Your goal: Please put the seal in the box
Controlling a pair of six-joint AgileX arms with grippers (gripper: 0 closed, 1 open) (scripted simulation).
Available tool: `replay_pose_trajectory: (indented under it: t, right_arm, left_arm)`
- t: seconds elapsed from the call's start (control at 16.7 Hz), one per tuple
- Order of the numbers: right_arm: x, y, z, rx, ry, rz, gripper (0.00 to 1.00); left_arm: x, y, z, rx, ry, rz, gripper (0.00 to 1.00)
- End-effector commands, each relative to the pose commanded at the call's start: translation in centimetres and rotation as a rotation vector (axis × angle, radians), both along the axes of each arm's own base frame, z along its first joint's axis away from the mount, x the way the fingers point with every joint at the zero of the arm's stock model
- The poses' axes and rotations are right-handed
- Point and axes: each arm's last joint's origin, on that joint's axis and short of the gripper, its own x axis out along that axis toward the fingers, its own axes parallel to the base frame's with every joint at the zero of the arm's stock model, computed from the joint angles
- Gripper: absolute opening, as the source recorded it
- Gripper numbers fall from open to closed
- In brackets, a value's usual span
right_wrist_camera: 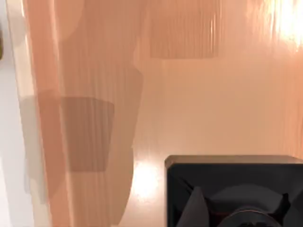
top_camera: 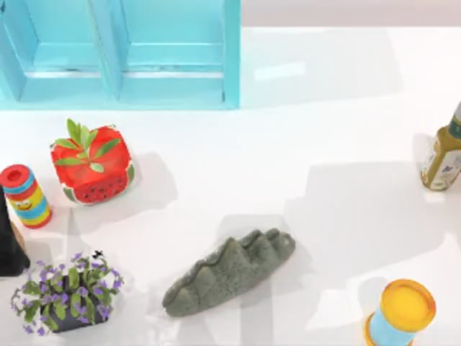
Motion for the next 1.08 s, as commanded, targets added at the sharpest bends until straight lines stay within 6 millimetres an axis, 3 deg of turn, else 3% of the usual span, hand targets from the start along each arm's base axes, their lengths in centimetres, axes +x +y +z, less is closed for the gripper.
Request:
replay_pose_trajectory:
  t: [0.18,0.3,0.66,1.08]
  right_arm:
    - [-3.6,-2.2,-0.5,0.034,0.036,0.027,0.0]
    - [-4.5,-2.7,-0.7,0.047,0.046,0.029,0.0]
    - [-4.3,-2.6,-1.1,0.046,0.048,0.031,0.0]
    - [-4.1,-2.6,-6.2,0.046,0.045,0.031,0.0]
  left_arm:
    - [0.0,0.0,0.0,0.0,0.0,0.0,1.0]
    - [0.0,0.0,0.0,0.0,0.0,0.0,1.0]
    - [0.0,0.0,0.0,0.0,0.0,0.0,1.0]
    - [0.0,0.0,0.0,0.0,0.0,0.0,1.0]
